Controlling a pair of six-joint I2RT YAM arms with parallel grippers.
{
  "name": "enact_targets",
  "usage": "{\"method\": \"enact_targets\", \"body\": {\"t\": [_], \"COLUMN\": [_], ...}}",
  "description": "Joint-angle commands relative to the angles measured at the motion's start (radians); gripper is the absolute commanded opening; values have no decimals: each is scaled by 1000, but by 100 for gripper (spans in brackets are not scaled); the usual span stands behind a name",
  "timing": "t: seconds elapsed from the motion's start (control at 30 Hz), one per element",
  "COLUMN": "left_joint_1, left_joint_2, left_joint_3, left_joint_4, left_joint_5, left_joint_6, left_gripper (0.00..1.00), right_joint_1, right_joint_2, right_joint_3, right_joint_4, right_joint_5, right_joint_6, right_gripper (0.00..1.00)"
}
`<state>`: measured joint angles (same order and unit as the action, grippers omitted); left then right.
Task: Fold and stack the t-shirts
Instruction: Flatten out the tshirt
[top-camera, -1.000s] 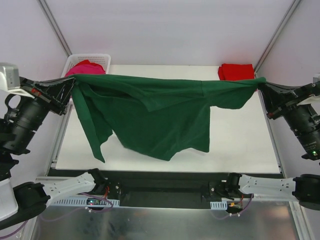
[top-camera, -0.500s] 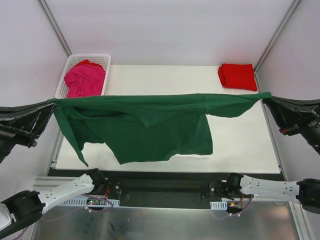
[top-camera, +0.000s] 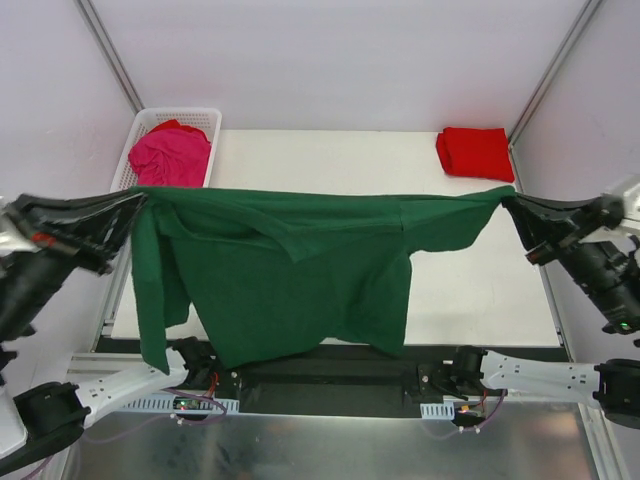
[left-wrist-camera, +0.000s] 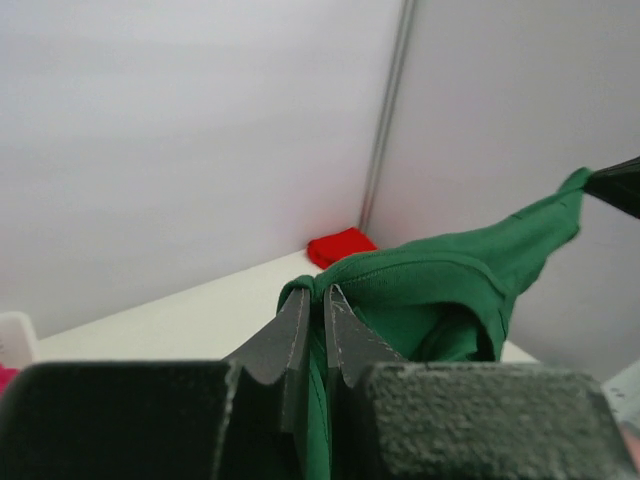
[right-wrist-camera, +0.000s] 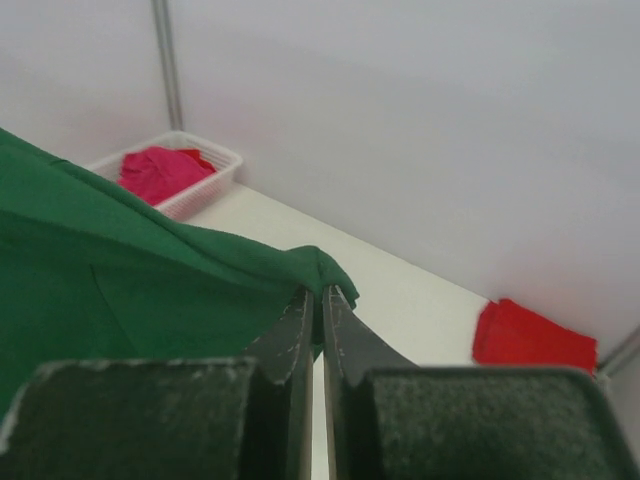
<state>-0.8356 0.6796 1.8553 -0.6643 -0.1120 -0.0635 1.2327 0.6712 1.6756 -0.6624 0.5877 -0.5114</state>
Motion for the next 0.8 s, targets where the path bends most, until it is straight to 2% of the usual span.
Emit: {"method": "enact_targets", "body": {"t": [0.0,0.2,0.33,0.43,0.6,0.67,0.77], "left_joint_1": [13,35,153,199,240,259,285], "left_joint_2": [150,277,383,481,651,734,845], "left_joint_3": [-111,-370,-537,-626,-647,-592,-506], "left_joint_4": [181,420,590,708,825,827,827], "left_joint_5": [-133,-178,-65,-45,-57,-19,21], "left_joint_6": [113,191,110,87,113,111,106], "left_gripper": [0,0,0,0,0,0,0], "right_joint_1": [-4,-9,-16,-22,-24,-24,-13], "right_joint_2": [42,111,183,238,306,321,344], "right_joint_3": [-71,-241,-339,-411,-455,-456,-458], "right_joint_4": [112,219,230,199,-11,-107,-178], "right_joint_5": [260,474,560,598,647,640,636], "right_joint_6": [-91,-93,-44,35,362,483,554], "right_gripper": [2,1,1,1,1,1,1]}}
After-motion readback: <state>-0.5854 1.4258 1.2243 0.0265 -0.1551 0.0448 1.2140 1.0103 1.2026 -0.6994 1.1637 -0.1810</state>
